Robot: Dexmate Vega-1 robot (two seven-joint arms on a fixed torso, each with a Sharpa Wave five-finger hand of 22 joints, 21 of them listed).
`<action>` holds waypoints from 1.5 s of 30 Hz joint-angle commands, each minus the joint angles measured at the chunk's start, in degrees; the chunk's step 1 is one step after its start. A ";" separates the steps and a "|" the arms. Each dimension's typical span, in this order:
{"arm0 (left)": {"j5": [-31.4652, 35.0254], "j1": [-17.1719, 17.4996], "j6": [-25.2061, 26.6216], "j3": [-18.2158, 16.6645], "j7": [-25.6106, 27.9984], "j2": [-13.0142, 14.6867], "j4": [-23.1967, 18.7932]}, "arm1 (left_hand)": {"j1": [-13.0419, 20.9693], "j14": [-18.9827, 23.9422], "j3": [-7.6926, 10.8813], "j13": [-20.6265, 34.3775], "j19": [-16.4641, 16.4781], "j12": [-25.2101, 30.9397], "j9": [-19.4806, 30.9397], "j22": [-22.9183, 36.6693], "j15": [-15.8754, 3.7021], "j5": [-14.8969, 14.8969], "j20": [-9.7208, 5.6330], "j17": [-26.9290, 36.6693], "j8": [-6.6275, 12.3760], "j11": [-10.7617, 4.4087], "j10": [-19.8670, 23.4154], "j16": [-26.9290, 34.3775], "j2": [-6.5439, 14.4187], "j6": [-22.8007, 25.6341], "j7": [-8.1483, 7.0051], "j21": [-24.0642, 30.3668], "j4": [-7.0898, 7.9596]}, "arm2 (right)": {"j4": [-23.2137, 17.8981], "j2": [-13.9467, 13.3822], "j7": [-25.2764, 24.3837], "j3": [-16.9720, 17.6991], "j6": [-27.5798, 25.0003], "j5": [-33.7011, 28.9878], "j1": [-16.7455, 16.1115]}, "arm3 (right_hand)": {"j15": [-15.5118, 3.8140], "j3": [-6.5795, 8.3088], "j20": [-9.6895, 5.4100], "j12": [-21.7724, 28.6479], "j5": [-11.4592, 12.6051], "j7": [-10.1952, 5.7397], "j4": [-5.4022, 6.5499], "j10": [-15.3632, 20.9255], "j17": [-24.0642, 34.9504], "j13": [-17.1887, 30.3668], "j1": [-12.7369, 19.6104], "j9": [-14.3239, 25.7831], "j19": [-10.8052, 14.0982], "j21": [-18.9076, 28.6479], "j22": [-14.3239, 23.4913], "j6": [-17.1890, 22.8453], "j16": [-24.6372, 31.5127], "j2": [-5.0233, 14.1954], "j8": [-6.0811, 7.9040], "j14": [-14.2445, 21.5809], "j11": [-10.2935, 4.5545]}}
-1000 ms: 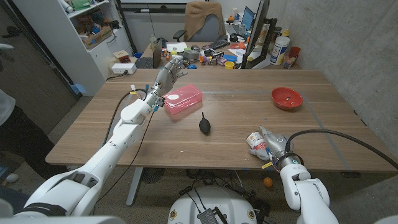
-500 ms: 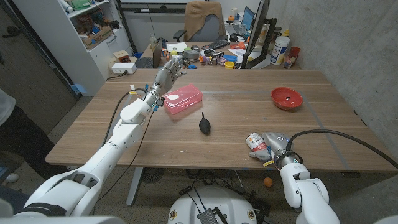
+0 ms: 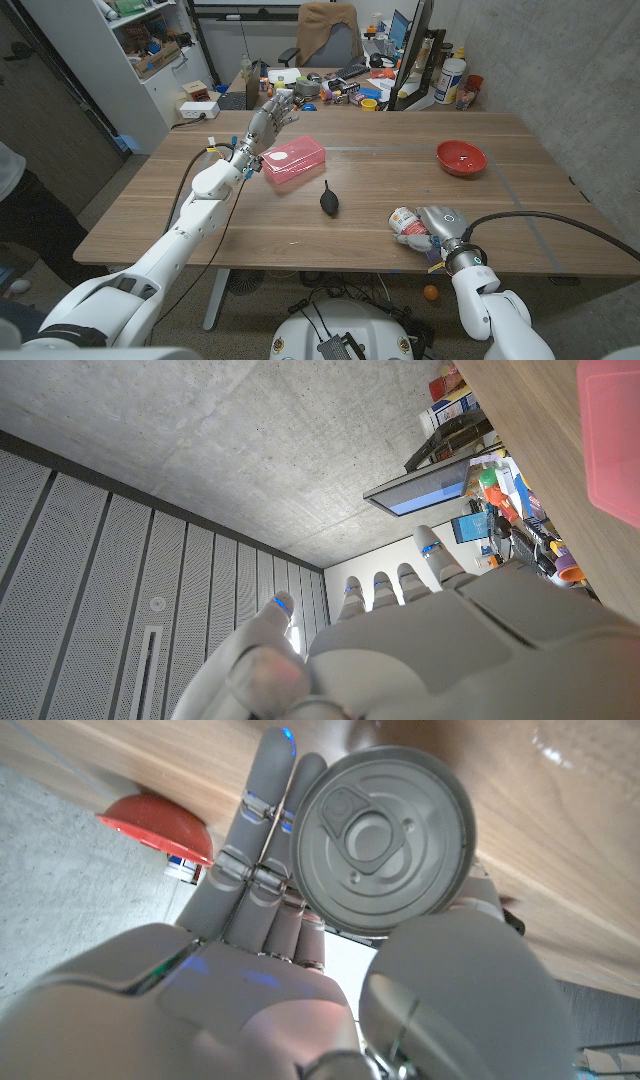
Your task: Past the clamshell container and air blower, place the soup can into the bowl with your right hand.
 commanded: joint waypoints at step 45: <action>-0.38 1.30 -0.87 -1.49 -0.24 1.25 -0.86 | -0.10 -0.49 -0.87 0.11 -7.94 -0.14 0.09 0.11 -0.01 0.45 0.36 0.00 -0.42 -0.05 -0.46 -0.12 0.92 -0.48 -0.13 -0.72 -0.15 | 0.20 -4.84 -12.12 3.28 5.48 1.27 9.59 | -4.39 -0.78 -0.12 -0.19 -1.83 -7.66 0.56 4.48 2.63 0.98 19.73 1.28 1.06 2.30 -0.40 11.97 2.06 19.16 -0.06 5.36 -3.75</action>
